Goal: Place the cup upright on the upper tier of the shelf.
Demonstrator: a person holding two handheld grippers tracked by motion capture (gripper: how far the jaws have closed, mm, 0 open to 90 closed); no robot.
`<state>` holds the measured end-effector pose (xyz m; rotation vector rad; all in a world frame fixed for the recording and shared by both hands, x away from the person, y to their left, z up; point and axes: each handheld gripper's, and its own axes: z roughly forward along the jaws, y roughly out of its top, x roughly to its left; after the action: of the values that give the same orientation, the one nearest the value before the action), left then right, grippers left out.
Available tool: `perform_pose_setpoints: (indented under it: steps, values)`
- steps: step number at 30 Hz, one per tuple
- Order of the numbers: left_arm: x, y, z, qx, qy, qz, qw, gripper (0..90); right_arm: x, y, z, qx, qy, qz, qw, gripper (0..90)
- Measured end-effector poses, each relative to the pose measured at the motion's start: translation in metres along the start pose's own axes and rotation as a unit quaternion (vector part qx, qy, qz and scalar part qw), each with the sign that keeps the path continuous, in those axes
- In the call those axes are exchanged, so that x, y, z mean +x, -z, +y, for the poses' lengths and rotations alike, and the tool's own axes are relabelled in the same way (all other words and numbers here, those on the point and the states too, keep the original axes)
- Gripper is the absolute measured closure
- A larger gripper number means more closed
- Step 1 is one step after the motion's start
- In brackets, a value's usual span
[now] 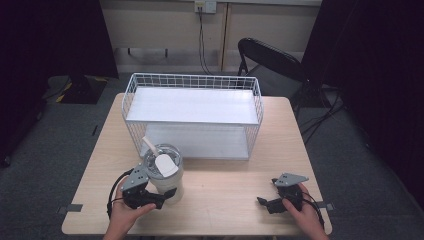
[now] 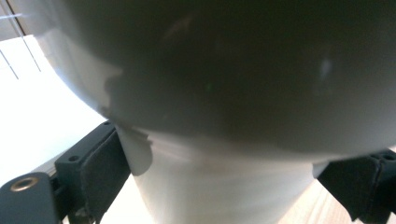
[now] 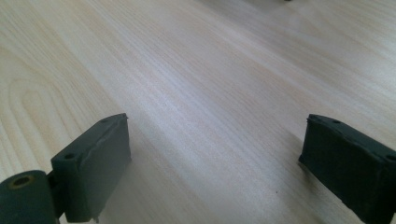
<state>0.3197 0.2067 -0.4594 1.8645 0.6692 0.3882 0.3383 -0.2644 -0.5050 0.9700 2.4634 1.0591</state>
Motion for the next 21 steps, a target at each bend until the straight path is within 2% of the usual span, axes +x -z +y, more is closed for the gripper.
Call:
perform_pose_setpoints:
  steps: [11, 17, 21]
  values:
    - [-0.002, -0.004, -0.003, -0.031, -0.012, 0.014, 0.9994, 8.4, 0.0, 0.0, 0.0, 0.0, 0.0, 0.0, 1.0, 7.6]
    - [-0.003, -0.011, -0.004, -0.072, -0.012, 0.019, 0.9971, 8.5, 0.0, 0.0, 0.0, 0.0, 0.0, 0.0, 1.0, 7.6]
    - [-0.004, -0.014, -0.002, -0.078, -0.013, 0.017, 0.9967, 8.7, 0.0, 0.0, 0.0, 0.0, 0.0, 0.0, 1.0, 7.6]
